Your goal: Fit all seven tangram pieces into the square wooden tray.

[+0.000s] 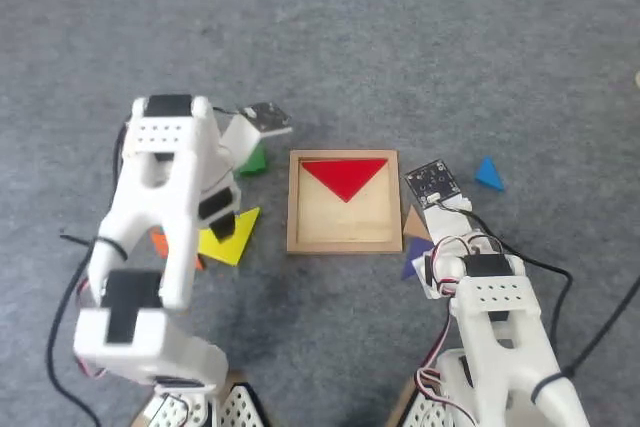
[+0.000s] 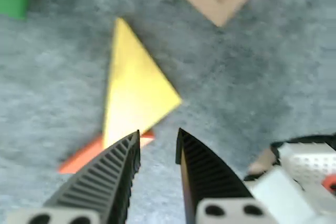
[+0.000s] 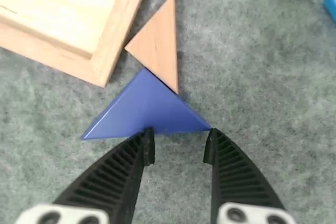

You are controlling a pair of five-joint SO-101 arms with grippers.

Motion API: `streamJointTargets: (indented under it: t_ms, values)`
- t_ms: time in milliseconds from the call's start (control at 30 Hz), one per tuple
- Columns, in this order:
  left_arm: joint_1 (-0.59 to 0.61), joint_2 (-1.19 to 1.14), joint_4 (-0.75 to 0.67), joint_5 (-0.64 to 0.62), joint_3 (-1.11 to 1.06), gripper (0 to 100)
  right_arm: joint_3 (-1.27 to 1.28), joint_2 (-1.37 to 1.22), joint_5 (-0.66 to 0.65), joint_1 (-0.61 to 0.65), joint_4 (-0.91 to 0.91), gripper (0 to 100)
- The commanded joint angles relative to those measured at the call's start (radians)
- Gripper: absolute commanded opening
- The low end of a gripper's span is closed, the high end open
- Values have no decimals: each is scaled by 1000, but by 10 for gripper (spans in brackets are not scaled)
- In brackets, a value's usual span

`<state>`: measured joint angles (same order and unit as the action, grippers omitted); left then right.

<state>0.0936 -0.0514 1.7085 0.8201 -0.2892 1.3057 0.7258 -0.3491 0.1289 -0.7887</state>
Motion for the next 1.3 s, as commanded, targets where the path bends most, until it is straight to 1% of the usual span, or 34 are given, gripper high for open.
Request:
streamJointTargets:
  t_ms: [0, 67, 133, 200, 267, 400, 533, 567, 633, 967, 1033, 1167, 1267]
  values:
    - [18, 104, -114, 5, -111, 121, -2, -1, 9, 10, 16, 169]
    - [57, 106, -226, 6, -177, 178, -2, -1, 9, 7, 15, 169]
    - [84, 101, -310, 18, -239, 266, -2, -1, 9, 7, 15, 169]
    - [97, 101, -370, 81, -291, 314, -2, -1, 9, 7, 15, 169]
    - [103, 100, -427, 109, -331, 305, -2, -1, 9, 8, 15, 169]
    - [104, 98, -578, 109, -389, 303, -2, -1, 9, 8, 15, 169]
    - [106, 98, -784, 110, -473, 302, -2, -1, 9, 8, 15, 169]
    - [101, 97, -816, 120, -495, 302, -2, -1, 9, 8, 16, 169]
    - [98, 101, -821, 147, -509, 302, -2, -1, 9, 8, 16, 169]
    - [101, 97, -783, 196, -506, 301, -2, -1, 9, 10, 18, 169]
    - [98, 97, -736, 229, -503, 297, -2, -1, 9, 10, 18, 169]
    - [91, 97, -715, 247, -498, 232, -2, -1, 9, 10, 18, 169]
    - [95, 98, -712, 226, -453, 209, -2, -1, 9, 10, 18, 169]
